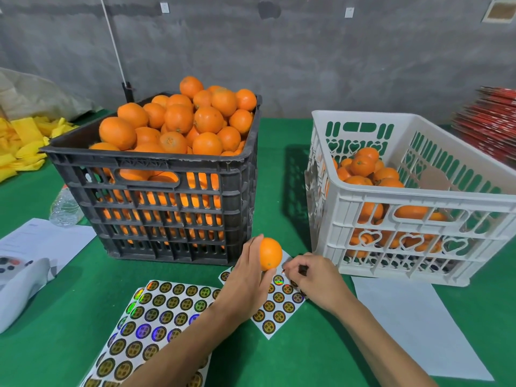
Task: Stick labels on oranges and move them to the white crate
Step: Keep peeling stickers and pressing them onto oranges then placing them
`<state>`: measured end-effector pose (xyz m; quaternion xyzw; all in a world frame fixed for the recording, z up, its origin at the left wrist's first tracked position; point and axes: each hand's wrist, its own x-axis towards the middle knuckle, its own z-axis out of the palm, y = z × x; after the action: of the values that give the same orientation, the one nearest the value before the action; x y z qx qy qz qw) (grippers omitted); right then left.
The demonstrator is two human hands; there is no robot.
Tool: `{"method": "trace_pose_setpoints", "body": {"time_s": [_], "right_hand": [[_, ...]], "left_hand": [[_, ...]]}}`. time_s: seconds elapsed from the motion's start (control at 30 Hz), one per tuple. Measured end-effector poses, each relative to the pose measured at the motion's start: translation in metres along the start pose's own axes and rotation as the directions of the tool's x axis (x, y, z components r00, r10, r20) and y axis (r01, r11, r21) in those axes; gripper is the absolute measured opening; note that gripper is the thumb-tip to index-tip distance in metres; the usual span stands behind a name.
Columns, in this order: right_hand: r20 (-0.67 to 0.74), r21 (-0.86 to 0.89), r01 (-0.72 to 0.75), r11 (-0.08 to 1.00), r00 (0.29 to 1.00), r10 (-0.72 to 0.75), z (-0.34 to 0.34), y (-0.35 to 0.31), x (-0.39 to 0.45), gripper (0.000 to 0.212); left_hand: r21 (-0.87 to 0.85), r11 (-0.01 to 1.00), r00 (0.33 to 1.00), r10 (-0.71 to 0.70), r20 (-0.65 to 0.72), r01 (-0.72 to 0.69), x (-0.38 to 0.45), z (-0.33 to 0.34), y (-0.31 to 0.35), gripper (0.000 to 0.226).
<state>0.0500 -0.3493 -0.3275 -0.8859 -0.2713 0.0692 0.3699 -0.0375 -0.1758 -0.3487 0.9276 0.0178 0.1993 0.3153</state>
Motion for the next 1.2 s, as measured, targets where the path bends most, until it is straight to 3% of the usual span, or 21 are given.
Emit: {"method": "trace_pose_setpoints", "body": {"time_s": [0.13, 0.3, 0.4, 0.47, 0.57, 0.67, 0.73, 0.83, 0.9, 1.03, 1.13, 1.2], "right_hand": [[-0.074, -0.111, 0.105, 0.988, 0.991, -0.114, 0.003, 0.007, -0.007, 0.015], [-0.418, -0.096, 0.040, 0.995, 0.905, -0.077, 0.014, -0.017, -0.007, 0.016], [-0.425, -0.349, 0.135, 0.927, 0.859, -0.286, 0.023, -0.037, -0.012, 0.014], [-0.381, -0.432, 0.192, 0.881, 0.847, -0.371, 0.021, -0.045, -0.017, 0.023], [-0.337, -0.533, 0.154, 0.832, 0.863, -0.376, 0.008, -0.061, -0.029, 0.040], [-0.423, -0.501, 0.089, 0.861, 0.842, -0.334, -0.006, -0.086, -0.036, 0.050], [-0.519, -0.421, 0.112, 0.900, 0.784, -0.340, -0.023, -0.109, -0.034, 0.055], [-0.654, -0.314, 0.252, 0.915, 0.641, -0.401, -0.060, -0.142, -0.023, 0.063], [-0.692, -0.274, 0.295, 0.915, 0.601, -0.400, -0.091, -0.158, -0.012, 0.070], [-0.708, -0.284, 0.169, 0.944, 0.626, -0.326, -0.143, -0.169, 0.010, 0.071], [-0.653, -0.369, 0.064, 0.927, 0.692, -0.307, -0.167, -0.159, 0.020, 0.066], [-0.632, -0.436, -0.036, 0.899, 0.724, -0.277, -0.175, -0.148, 0.026, 0.065]], "left_hand": [[-0.014, 1.000, 1.000, -0.013, 0.013, 0.014, 0.000, -0.002, 0.001, 0.069], [-0.023, 0.999, 0.999, -0.041, 0.028, 0.042, 0.001, -0.002, 0.002, 0.071], [-0.028, 0.997, 0.997, -0.070, 0.018, 0.070, 0.003, -0.004, 0.003, 0.072], [-0.097, 0.989, 0.994, -0.109, -0.006, 0.108, 0.004, -0.009, 0.007, 0.071], [-0.221, 0.965, 0.985, -0.160, -0.063, 0.143, 0.007, -0.017, 0.022, 0.074], [-0.352, 0.932, 0.971, -0.154, -0.181, 0.083, 0.022, -0.033, 0.046, 0.082], [-0.403, 0.915, 0.958, -0.100, -0.270, -0.018, 0.038, -0.053, 0.069, 0.081], [-0.369, 0.912, 0.932, 0.036, -0.362, -0.179, 0.066, -0.085, 0.105, 0.074], [-0.351, 0.898, 0.920, 0.129, -0.369, -0.266, 0.088, -0.103, 0.125, 0.074], [-0.263, 0.883, 0.909, 0.322, -0.264, -0.389, 0.128, -0.120, 0.152, 0.078], [-0.228, 0.876, 0.904, 0.397, -0.156, -0.424, 0.148, -0.118, 0.166, 0.076], [-0.116, 0.887, 0.893, 0.436, -0.111, -0.447, 0.158, -0.119, 0.170, 0.070]]}}
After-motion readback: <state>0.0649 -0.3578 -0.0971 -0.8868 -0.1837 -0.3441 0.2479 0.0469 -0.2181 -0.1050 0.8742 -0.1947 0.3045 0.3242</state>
